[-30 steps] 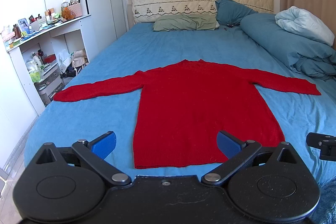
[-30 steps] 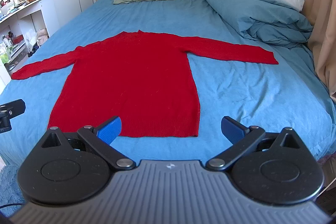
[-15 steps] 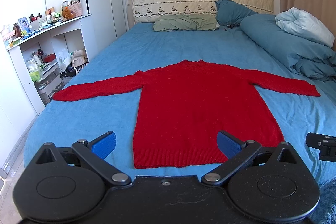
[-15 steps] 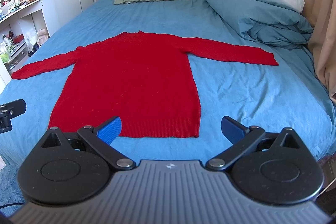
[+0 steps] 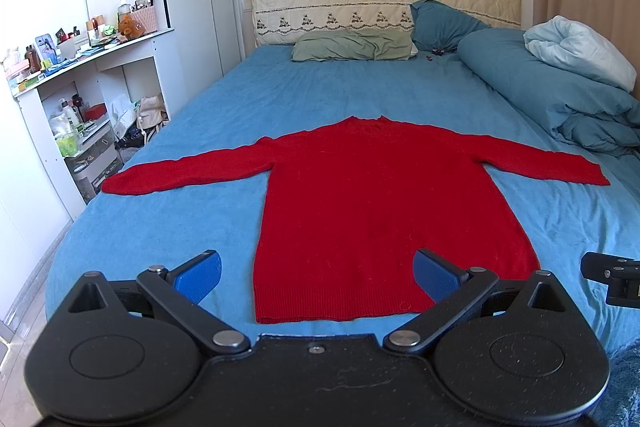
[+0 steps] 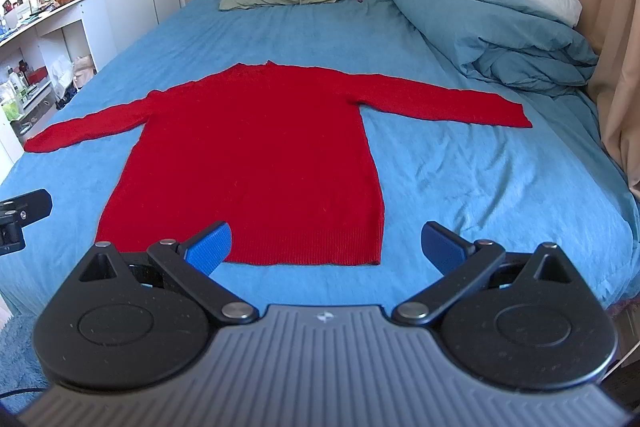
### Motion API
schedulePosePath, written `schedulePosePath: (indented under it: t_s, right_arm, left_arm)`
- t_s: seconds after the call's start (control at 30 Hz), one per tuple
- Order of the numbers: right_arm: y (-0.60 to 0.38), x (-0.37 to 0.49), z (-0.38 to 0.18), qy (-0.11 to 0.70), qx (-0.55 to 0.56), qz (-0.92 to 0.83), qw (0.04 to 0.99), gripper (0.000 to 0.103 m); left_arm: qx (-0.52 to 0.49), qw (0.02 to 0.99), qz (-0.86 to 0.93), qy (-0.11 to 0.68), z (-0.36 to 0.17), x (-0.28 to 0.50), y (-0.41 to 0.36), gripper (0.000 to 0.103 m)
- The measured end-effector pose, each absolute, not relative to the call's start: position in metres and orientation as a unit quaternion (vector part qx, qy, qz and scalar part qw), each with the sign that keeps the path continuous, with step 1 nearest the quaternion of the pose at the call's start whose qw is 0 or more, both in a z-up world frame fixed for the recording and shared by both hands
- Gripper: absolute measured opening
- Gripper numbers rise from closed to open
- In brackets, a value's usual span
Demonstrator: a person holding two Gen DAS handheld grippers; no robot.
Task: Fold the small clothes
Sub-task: 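Grasp the sweater sleeve cuff with the right gripper and lift it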
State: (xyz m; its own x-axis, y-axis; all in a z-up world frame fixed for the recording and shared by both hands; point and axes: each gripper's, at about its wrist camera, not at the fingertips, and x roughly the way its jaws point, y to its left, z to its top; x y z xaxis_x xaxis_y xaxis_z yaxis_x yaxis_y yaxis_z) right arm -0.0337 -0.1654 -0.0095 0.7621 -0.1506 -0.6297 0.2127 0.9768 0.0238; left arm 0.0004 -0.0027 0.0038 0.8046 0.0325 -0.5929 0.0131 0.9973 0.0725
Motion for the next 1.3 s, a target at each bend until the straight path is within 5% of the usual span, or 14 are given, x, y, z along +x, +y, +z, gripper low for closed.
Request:
schedulePosePath:
  t_s: [0.73,1.0,1.3]
  right_arm:
    - [-0.205,-0.018,0.028,0.294,0.065,-0.114,0.947,0.103]
    - [-0.323,0.05,0.038,0.248,0.142,-0.139,0.948,0.103]
    - [-0.491,0.172,-0.047,0.207,0.219,-0.257,0.919,0.103]
  left_arm:
    - [0.04,0.964,-0.014,0.264,0.051,0.028,-0.012,0.103]
    - [0.046,0.971,-0.064,0.225,0.08,0.134,-0.063,0.103]
    - [0.069,0.95,-0.163,0.256,0.017,0.321,-0.166,0.103]
